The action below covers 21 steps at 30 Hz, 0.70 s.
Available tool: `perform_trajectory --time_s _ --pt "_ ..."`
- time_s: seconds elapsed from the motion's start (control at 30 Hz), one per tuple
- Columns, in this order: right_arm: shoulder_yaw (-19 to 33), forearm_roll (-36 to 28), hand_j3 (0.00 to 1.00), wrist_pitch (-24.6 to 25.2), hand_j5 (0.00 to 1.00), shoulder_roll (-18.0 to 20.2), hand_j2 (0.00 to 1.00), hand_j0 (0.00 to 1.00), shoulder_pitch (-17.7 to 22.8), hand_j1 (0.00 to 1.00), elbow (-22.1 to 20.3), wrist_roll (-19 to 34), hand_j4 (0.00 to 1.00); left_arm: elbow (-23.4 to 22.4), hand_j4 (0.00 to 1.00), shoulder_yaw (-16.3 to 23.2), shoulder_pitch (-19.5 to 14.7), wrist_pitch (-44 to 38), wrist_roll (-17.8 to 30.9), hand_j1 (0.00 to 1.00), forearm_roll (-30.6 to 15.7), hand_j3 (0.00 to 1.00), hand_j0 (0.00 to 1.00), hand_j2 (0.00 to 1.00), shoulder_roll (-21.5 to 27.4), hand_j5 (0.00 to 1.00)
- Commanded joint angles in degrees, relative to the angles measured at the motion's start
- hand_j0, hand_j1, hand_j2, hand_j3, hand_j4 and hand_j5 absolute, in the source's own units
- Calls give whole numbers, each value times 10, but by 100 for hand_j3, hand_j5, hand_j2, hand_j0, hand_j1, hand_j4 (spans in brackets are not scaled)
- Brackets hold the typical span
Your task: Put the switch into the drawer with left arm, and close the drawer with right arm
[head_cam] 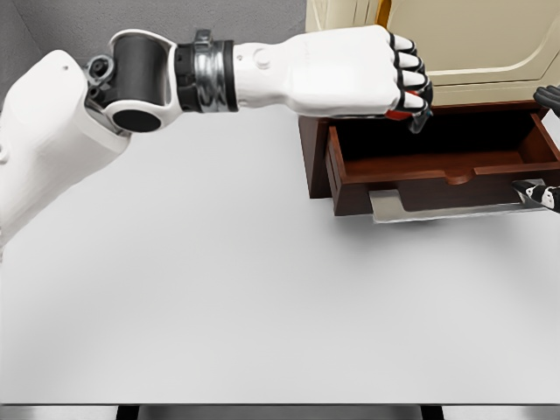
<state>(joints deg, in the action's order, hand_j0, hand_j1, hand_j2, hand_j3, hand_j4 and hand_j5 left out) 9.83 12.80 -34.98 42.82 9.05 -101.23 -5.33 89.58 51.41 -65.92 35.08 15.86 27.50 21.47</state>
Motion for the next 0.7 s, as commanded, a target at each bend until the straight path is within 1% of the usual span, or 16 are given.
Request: perform_trajectory --time_s 0.0,0.23,0.67 --pt "0 -3 100 0 100 1 100 100 0 100 0 0 100 -8 54 4 0 -1 1 54 -3 54 54 54 -5 54" --pt "0 -3 100 0 100 1 100 100 0 100 0 0 100 -19 54 5 -11 -1 1 54 -3 54 54 54 -9 54" --pt "0 -3 100 0 100 1 100 100 0 100 0 0 100 -24 54 4 -36 -1 1 54 -8 54 54 54 -18 54"
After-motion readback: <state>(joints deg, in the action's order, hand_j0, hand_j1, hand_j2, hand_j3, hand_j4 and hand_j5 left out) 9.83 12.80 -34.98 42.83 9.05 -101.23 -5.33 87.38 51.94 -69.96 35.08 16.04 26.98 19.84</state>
